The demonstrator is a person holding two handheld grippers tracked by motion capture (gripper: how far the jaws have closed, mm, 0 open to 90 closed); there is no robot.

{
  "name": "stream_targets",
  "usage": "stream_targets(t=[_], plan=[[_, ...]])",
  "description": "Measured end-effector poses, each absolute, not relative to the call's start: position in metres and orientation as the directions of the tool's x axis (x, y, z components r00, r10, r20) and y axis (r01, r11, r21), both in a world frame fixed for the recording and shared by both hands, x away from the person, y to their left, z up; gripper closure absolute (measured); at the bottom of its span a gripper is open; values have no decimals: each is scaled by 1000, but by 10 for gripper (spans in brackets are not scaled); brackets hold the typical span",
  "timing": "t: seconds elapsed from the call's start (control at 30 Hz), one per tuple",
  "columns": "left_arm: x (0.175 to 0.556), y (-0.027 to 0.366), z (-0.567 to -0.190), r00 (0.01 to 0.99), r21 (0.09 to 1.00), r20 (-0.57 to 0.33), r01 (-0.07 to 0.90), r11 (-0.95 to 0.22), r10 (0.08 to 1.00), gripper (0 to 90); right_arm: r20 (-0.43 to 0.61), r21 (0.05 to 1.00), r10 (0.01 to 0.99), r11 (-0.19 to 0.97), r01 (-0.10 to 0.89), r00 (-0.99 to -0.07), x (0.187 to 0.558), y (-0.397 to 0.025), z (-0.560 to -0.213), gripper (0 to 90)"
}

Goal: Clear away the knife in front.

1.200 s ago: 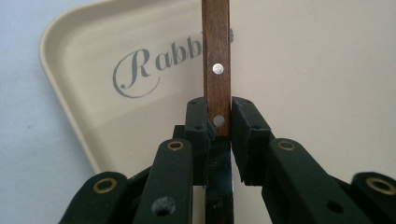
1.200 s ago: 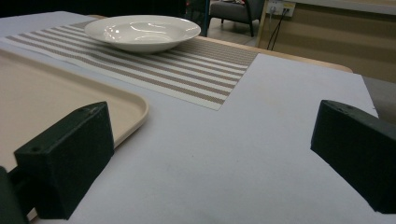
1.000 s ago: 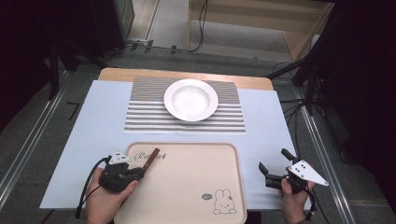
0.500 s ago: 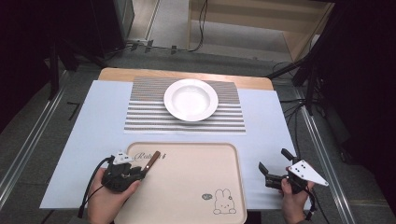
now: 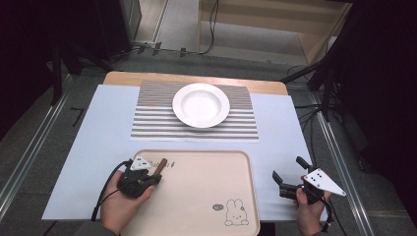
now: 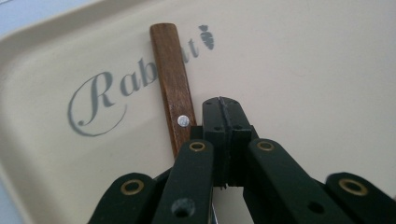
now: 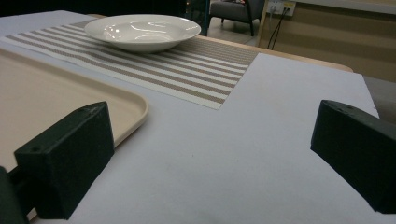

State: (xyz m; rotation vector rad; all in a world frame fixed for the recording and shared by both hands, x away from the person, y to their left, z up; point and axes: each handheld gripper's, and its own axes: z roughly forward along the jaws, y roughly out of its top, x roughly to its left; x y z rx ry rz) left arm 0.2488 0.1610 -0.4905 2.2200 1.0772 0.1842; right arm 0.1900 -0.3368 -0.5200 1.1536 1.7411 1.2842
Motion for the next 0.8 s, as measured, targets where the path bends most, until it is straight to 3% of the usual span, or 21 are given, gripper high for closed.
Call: stream_targets(t=[0.63, 0.8], plan=[[251, 201, -492, 602, 617, -167, 681, -393, 780, 897, -14, 956, 929, 121, 267, -371, 190, -336, -520, 0], [254, 213, -495, 596, 635, -209, 686, -356, 775, 896, -14, 956, 929, 121, 267, -371, 190, -336, -520, 0]])
